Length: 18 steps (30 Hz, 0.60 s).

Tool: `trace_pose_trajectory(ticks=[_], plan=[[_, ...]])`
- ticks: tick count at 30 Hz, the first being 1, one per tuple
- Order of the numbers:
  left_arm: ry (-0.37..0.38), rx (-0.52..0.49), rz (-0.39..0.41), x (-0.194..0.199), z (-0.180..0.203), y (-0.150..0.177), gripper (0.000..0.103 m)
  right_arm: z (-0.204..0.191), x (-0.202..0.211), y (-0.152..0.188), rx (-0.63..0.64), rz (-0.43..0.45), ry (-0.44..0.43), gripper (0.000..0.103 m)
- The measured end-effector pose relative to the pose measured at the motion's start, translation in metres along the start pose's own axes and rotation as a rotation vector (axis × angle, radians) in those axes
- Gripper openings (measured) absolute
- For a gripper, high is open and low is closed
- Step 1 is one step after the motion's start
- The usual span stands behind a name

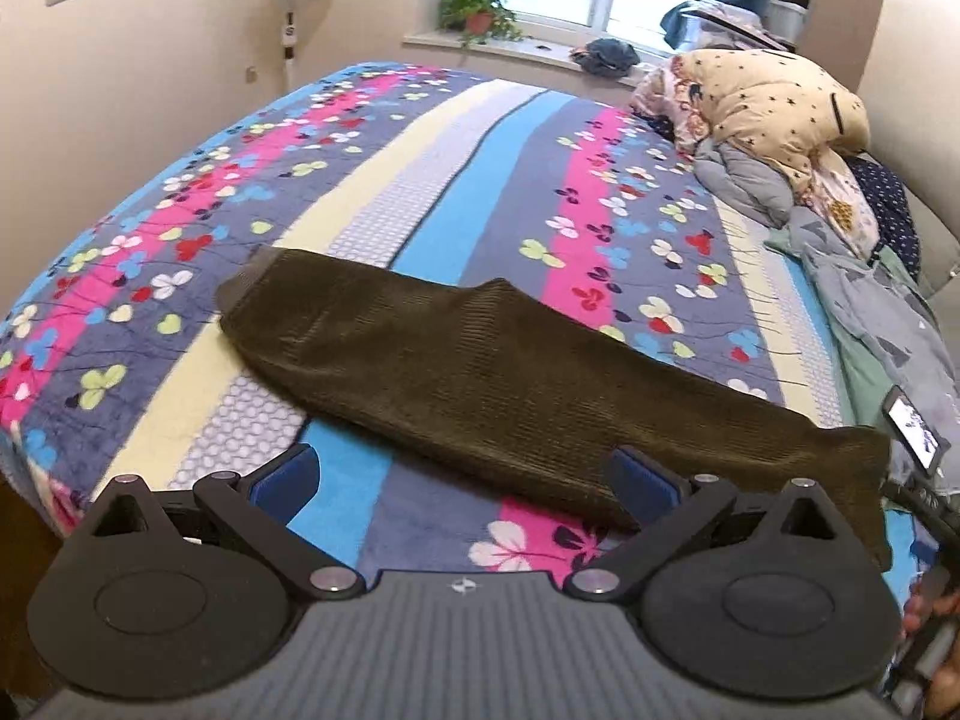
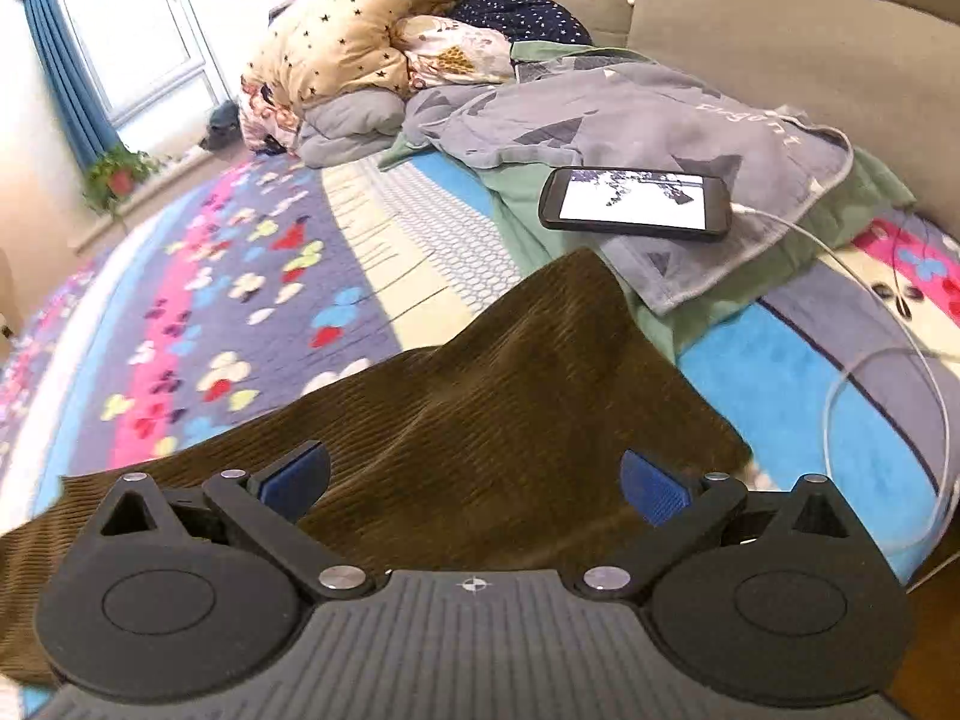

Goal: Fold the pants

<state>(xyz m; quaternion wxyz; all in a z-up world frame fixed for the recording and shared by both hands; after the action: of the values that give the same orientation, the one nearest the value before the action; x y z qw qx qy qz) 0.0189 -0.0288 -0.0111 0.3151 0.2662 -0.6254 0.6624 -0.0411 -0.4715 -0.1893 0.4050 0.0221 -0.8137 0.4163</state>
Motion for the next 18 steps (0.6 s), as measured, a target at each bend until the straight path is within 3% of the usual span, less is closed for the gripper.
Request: trace_pose_trajectory(ticks=[9,12,16,18], plan=[[-0.025,-0.036,0.009,0.008,0.069,0.001,0.103,0.043,0.009,0.013,-0.036,-0.034,-0.109,0.102],[0.009,-0.018,-0.023,0.001,0.107,0.003,0.103,0.054,0.011,0.007,-0.069,-0.017,-0.151,0.102],[0.070,-0.072,-0.078,-0.021,0.174,0.007,0.103,0.069,0.017,0.003,-0.111,0.008,-0.188,0.102],[0.128,-0.076,-0.121,-0.034,0.203,0.009,0.103,0.078,0.019,0.000,-0.130,0.010,-0.207,0.102]])
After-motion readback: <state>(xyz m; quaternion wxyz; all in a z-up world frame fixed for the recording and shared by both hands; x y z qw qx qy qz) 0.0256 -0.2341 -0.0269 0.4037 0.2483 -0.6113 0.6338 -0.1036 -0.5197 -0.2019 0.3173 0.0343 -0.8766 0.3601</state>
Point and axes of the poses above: each gripper's, at about its wrist camera, not at the fingertips, and x roughly against the way its jaws point, z to its right, y to its underside, the point moved 5 cm from there along -x, roughly the way its jaws point
